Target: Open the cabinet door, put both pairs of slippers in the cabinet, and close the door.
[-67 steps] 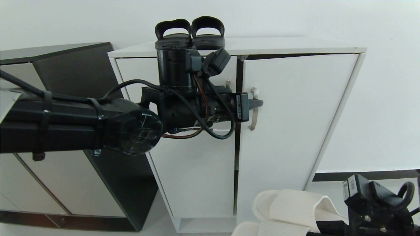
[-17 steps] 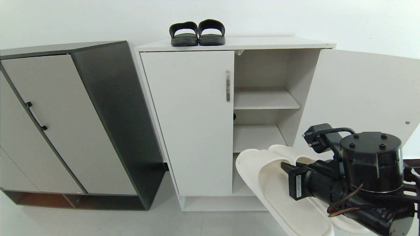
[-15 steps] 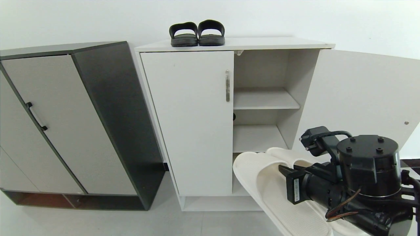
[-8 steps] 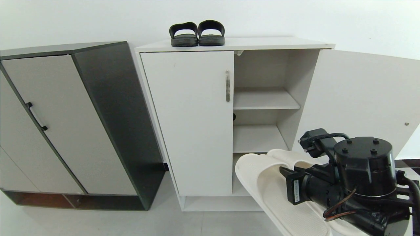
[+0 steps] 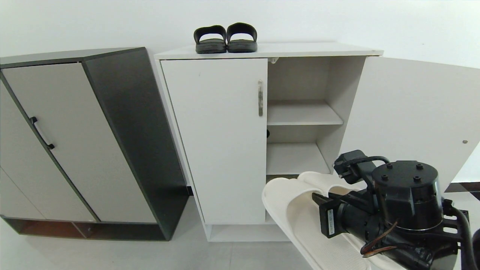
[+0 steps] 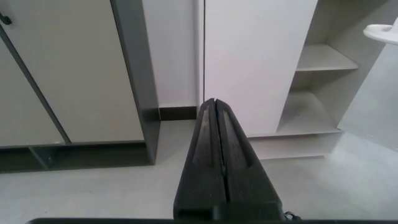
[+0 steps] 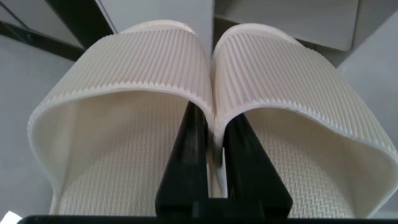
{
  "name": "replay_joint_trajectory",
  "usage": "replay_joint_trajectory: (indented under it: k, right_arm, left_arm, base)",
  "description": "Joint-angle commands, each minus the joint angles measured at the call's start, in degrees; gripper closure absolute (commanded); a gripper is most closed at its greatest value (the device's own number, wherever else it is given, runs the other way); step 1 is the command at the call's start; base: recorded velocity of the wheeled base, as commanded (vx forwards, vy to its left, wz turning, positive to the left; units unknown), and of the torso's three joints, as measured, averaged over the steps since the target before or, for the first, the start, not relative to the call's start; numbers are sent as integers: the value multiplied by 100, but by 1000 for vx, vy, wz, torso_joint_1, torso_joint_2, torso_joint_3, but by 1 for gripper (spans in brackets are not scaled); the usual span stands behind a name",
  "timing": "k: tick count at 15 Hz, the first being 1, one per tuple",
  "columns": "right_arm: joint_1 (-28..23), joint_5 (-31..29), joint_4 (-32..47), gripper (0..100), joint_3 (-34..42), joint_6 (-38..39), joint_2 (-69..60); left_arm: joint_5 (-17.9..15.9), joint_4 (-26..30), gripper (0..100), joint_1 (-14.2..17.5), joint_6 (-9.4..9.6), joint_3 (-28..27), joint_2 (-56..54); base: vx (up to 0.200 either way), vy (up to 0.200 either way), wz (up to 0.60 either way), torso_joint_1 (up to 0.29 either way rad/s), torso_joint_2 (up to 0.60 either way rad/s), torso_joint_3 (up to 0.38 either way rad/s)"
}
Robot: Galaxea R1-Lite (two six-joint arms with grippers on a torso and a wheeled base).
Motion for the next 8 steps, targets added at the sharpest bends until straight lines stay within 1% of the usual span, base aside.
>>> replay_joint_trajectory:
  k: [1,3,6,8]
  right_arm:
    - [47,-10,-216,100,-37,-3,287]
    - [47,-36,-479,100,-169,15,595]
    - [47,-625,-523,100,-520,59,1113]
    - [100,-889,-523,100,-714,94,1342]
  left_arm:
    - [1,0,100,-2,2,0,14]
    - [1,0,100,-2,11,0,14]
    - [-8,0,100,-2,20,0,14]
    - [-8,0,100,-2,29,0,14]
  base:
    - [0,0,0,0,0,0]
    - [0,0,0,0,0,0]
    - [0,0,0,0,0,0]
    - [0,-200,0,5,2,0]
